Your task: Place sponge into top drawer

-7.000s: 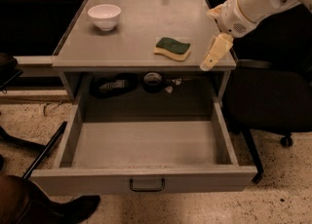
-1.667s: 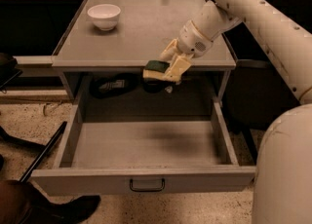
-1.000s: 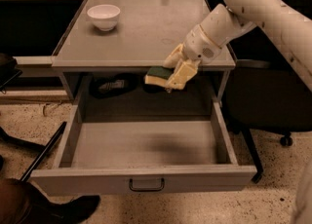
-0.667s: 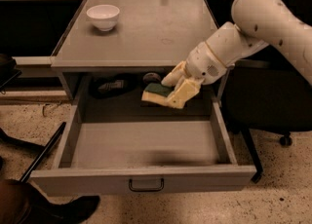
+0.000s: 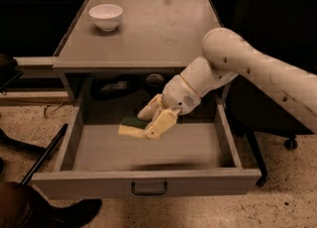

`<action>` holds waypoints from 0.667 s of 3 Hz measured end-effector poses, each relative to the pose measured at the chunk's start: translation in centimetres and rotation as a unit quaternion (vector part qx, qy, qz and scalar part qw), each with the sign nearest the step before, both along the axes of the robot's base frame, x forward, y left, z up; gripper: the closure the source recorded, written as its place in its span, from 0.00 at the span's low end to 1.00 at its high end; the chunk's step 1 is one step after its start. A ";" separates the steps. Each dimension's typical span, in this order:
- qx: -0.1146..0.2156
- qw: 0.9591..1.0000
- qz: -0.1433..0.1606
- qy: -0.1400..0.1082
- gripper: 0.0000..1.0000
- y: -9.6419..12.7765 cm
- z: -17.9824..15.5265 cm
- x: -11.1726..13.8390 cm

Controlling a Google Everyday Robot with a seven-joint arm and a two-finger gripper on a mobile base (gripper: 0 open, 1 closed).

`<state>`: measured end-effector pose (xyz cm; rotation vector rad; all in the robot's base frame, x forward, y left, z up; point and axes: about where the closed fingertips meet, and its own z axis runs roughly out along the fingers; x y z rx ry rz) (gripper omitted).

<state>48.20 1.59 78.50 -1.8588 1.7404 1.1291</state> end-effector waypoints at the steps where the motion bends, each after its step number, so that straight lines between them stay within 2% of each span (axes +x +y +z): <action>1: -0.038 0.999 0.001 -0.035 1.00 2.9 -2.3 0.6; 2: -0.124 0.986 -0.050 -0.102 1.00 3.3 -4.9 2.7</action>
Offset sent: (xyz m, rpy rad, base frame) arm 0.0733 0.0233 -0.0743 -0.5010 -0.4122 -0.3311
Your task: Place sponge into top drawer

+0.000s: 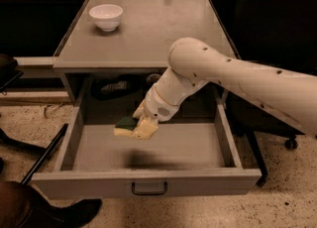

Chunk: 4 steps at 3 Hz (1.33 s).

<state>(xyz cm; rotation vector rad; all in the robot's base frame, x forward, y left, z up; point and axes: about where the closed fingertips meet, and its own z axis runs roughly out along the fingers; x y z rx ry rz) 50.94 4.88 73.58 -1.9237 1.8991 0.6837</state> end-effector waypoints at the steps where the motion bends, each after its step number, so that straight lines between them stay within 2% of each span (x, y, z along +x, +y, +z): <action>1: -0.013 0.999 -0.035 -0.032 1.00 -0.2 -0.7 2.1; 2: -0.012 0.999 -0.035 -0.033 1.00 -0.2 -0.7 2.1; 3: 0.001 0.998 -0.041 -0.043 1.00 0.0 -2.2 2.8; 4: 0.039 0.995 -0.064 -0.059 1.00 -0.9 -6.7 3.8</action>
Offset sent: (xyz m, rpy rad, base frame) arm 0.0196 -0.0019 -0.0082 -0.0294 -0.0620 -0.0698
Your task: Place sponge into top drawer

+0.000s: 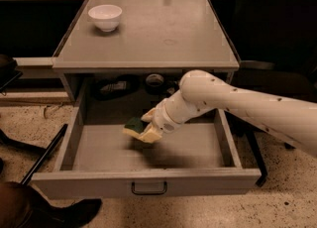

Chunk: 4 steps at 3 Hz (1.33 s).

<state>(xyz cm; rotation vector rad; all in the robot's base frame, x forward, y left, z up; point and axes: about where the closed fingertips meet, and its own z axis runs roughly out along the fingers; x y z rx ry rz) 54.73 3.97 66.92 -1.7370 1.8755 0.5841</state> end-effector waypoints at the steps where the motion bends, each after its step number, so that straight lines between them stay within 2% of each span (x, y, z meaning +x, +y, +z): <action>1: 0.048 0.998 -0.043 -0.024 1.00 -0.7 -4.0 1.6; 2: 0.057 0.995 -0.070 -0.039 1.00 -1.1 -6.1 3.1; 3: 0.057 0.995 -0.070 -0.039 1.00 -1.1 -6.0 3.1; 4: 0.057 0.995 -0.070 -0.039 0.82 -1.1 -6.0 3.1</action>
Offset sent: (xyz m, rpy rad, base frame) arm 0.0607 -0.0184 -0.1042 0.1377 -0.1252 -0.2373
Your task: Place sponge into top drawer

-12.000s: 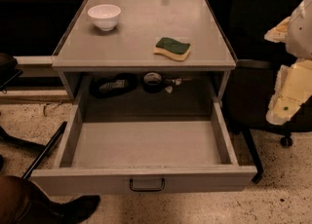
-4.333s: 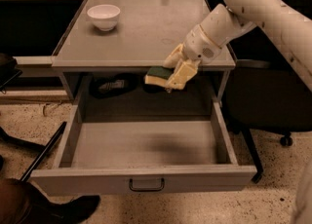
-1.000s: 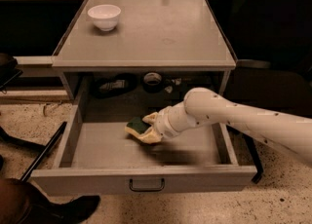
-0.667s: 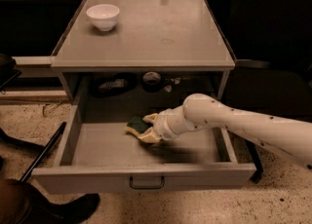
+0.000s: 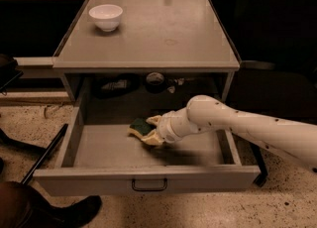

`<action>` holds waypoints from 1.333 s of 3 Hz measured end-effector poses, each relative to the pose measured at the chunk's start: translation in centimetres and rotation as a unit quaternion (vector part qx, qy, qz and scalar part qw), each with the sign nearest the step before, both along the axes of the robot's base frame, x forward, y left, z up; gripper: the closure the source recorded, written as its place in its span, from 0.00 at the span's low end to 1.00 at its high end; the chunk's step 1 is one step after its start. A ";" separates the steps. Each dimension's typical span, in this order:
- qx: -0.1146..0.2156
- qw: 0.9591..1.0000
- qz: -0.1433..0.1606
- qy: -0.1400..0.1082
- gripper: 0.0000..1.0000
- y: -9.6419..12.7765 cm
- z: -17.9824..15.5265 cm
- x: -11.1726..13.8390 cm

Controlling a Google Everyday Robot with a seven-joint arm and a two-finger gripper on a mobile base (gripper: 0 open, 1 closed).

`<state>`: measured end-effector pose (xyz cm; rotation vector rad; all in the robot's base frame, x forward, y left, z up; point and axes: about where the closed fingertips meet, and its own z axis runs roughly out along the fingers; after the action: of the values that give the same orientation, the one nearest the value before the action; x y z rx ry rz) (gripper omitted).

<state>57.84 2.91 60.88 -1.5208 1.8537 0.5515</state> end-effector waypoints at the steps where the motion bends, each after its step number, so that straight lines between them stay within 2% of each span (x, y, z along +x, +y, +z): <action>1: 0.000 1.000 0.000 0.000 0.58 0.0 0.0 0.0; 3: 0.000 1.000 0.000 0.000 0.12 0.0 0.0 0.0; 4: 0.000 1.000 0.000 0.000 0.00 0.0 0.0 0.0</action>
Offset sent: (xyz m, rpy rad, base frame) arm 0.0000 0.0000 0.0000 0.0000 0.0000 0.0001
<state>57.83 2.93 60.87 -1.5210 1.8536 0.5517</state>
